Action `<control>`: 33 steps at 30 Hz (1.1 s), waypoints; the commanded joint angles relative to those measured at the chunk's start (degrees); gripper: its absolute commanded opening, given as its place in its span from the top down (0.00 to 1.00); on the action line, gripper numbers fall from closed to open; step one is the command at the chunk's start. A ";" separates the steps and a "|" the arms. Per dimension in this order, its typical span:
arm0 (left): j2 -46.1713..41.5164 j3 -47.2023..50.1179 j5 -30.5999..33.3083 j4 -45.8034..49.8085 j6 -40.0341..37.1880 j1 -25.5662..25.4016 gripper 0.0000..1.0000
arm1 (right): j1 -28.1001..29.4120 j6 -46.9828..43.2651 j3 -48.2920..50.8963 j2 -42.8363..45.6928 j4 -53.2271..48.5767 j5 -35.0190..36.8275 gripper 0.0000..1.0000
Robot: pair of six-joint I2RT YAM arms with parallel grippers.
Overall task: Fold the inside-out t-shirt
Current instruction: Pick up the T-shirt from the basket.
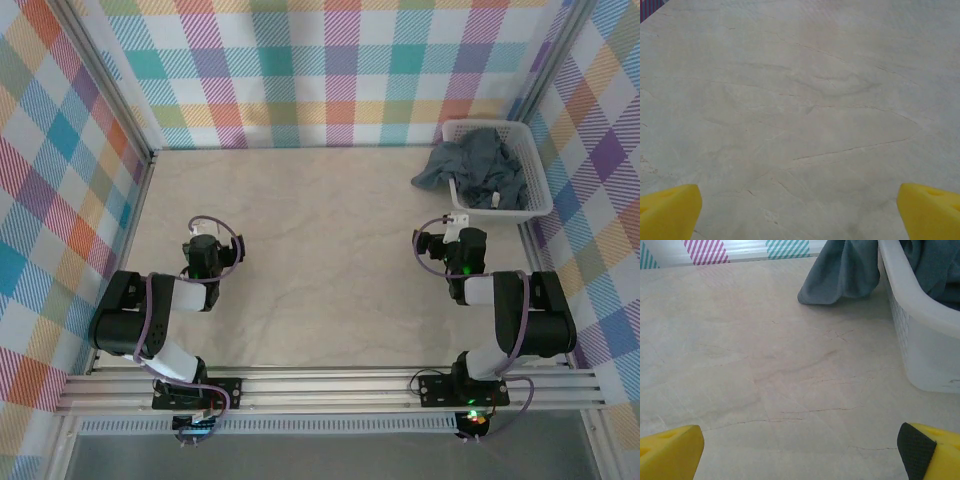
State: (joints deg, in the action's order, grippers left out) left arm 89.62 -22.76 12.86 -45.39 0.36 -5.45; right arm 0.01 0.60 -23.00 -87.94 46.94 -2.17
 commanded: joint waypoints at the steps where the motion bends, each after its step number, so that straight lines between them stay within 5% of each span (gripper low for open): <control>1: -0.30 -0.88 -0.81 -1.37 -0.36 0.62 0.00 | -0.17 -0.02 -0.55 -0.04 0.62 -0.33 0.00; 16: -0.49 -0.62 -0.91 -1.79 -0.36 0.62 0.00 | -0.19 0.27 -0.35 1.29 -0.09 -0.13 0.00; 20: -5.65 0.17 -1.75 0.96 -0.74 0.63 0.00 | -0.12 2.35 -3.70 10.10 -14.32 3.54 0.00; 23: -16.88 -1.73 0.02 15.78 4.03 0.60 0.00 | -0.44 16.00 -14.96 18.58 -40.42 11.11 0.00; 25: -24.41 -1.58 -2.08 21.43 8.98 0.35 0.00 | -1.98 21.61 -25.30 16.70 -54.01 10.49 0.00; 28: -32.53 -6.87 2.53 37.84 17.06 -3.49 0.00 | -5.72 26.27 -44.39 4.72 -71.03 7.44 0.00; 33: -36.66 -13.23 -6.09 45.49 19.81 -11.53 0.00 | -9.77 27.54 -71.30 -17.42 -80.03 1.70 0.00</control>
State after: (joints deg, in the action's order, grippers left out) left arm 54.37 -33.69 11.49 -10.15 15.11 -13.52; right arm -8.14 23.77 -86.56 -94.94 -16.47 3.03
